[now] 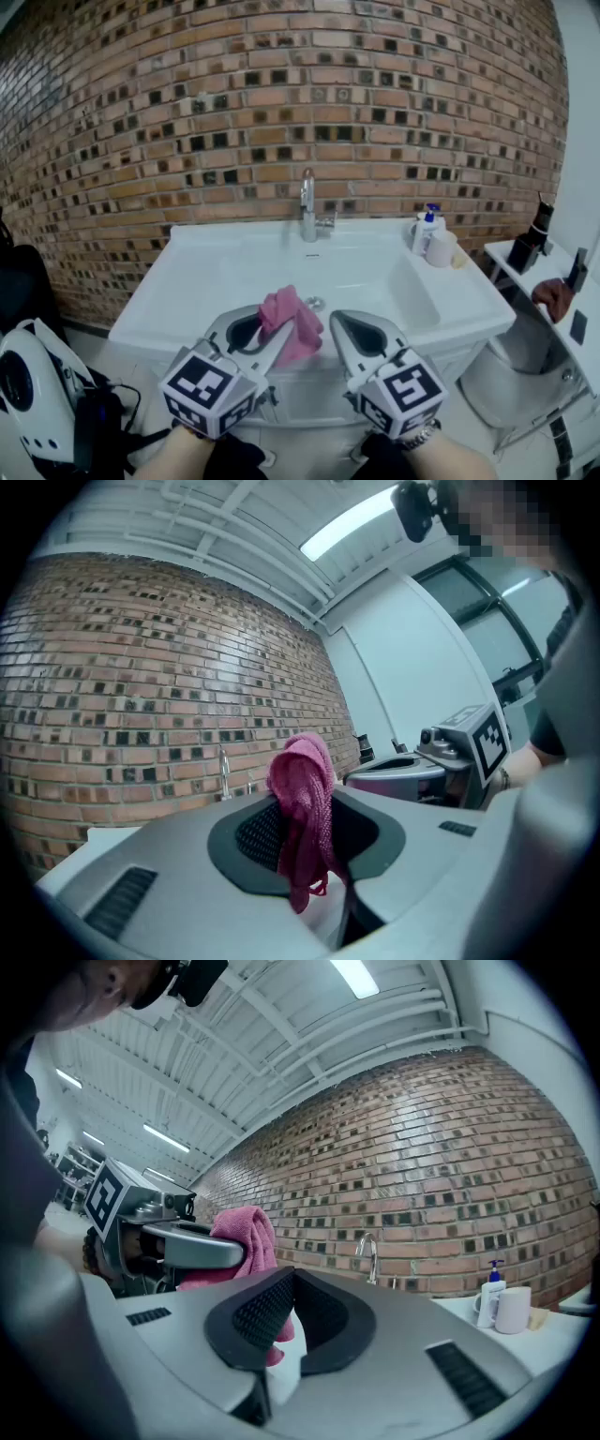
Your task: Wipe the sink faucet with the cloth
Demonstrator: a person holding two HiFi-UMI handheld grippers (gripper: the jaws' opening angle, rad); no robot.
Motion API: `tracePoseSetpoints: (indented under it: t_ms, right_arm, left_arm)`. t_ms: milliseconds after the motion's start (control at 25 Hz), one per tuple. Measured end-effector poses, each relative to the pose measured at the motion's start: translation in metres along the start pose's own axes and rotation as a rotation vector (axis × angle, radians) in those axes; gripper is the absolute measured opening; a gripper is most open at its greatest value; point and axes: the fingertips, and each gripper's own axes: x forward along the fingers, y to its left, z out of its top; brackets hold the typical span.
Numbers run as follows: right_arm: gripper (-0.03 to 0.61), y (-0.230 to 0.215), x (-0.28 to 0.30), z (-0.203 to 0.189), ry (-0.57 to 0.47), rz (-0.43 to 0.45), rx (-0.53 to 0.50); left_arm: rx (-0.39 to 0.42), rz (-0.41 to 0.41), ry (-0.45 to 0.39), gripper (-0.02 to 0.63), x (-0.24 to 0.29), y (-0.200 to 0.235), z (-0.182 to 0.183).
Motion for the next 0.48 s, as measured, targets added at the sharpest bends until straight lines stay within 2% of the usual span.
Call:
tracePoseSetpoints:
  t_ms: [480]
  right_arm:
    - [0.011, -0.036, 0.056, 0.001, -0.01, 0.033, -0.015]
  left_arm:
    - [0.022, 0.037, -0.004, 0.106, 0.043, 0.049, 0.004]
